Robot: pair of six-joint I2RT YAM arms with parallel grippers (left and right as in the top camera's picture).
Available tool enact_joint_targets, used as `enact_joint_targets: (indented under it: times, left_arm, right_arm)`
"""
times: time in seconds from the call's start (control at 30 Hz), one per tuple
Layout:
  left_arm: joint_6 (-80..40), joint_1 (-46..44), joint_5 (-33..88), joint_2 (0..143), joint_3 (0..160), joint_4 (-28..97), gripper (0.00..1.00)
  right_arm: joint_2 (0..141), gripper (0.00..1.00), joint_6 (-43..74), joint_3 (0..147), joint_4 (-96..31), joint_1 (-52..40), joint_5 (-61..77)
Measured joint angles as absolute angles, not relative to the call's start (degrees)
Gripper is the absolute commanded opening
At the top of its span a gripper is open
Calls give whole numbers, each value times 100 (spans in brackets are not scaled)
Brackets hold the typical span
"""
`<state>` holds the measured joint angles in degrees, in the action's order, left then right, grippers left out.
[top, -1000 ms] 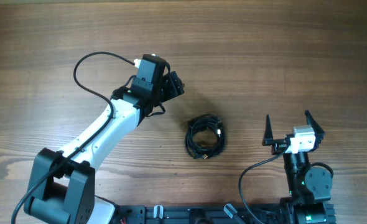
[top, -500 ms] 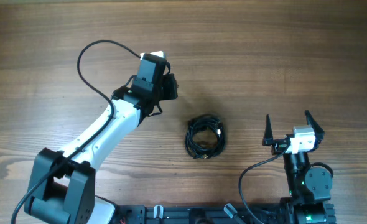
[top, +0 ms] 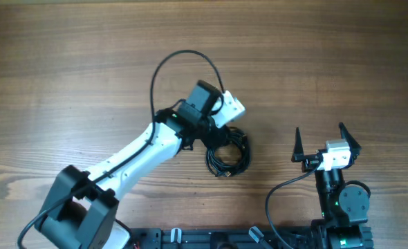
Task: Untangle cables
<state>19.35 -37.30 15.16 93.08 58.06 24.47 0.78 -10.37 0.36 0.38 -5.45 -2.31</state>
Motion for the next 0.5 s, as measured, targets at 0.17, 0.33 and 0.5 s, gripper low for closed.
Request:
enact_joint_targets:
  times: [0.17,0.33,0.5]
  left_arm:
    - [2421,-3863,1559,9727,5806,2405,38]
    - [2545,-3863,1559,10055,5804,2182,40]
    - [2580,-3863,1555,10073,5806,2117,27]
  right_arm:
    - [78,100,-1039,36,38,-545,-231]
    - [78,100,-1037,36,36,-545,-231]
    - [78,100,-1039,36,36,-545,-233]
